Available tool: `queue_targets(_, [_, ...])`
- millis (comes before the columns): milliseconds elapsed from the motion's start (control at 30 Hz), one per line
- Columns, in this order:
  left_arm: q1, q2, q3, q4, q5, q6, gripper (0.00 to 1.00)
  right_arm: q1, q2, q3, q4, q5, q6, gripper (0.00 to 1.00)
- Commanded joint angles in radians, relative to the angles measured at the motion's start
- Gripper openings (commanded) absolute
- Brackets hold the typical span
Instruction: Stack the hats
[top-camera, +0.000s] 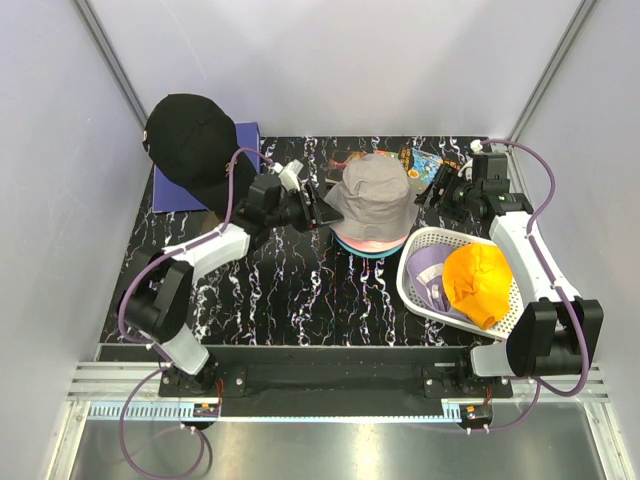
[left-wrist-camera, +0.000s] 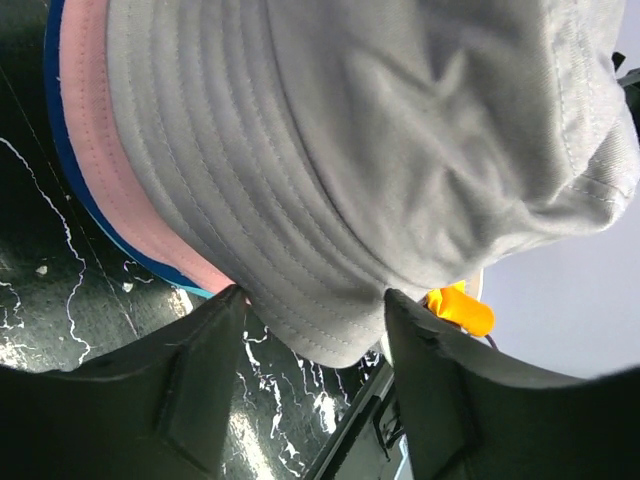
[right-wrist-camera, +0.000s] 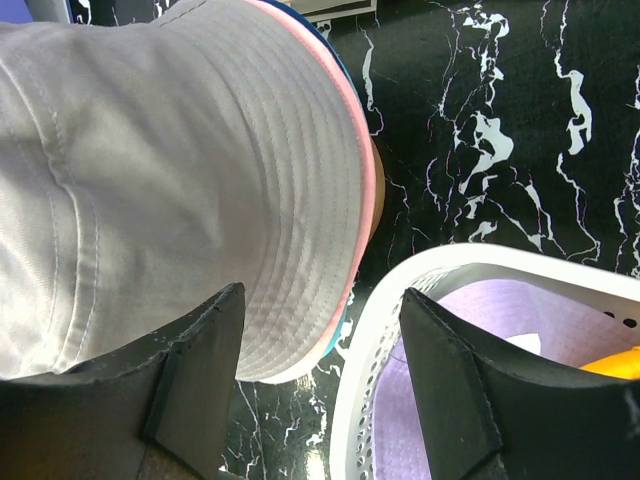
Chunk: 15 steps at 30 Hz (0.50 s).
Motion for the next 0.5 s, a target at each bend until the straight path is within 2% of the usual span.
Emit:
queue_targets(0, [0.008,0.01,0.02,0.063,0.037,-0.028,0.54,-0.003,-0.039,-0.003,0.023,-0.022,0.007,0.72])
queue_targets(233, [0.009,0.056,0.023,0.095,0.051,-0.045,0.33,-0.003,-0.02,-0.001,0.023,-0.033,0.01,0.71])
queue_targets(267, [0.009,0.065,0.023,0.098,0.056,-0.045,0.28,-0.003,-0.02,-0.003,0.022,-0.03,0.01,0.72])
queue_targets(300, [0.009,0.068,0.026,0.1,0.057,-0.048,0.16,-0.003,-0.02,-0.004,0.02,-0.03,0.009,0.72])
queue_targets(400, [0.008,0.084,0.037,0.092,0.059,-0.049,0.01,-0.003,-0.029,-0.01,0.01,-0.027,0.009,0.72])
queue_targets(467, [0.008,0.091,0.045,0.08,0.057,-0.048,0.0,-0.003,-0.042,-0.021,-0.002,-0.024,0.009,0.71])
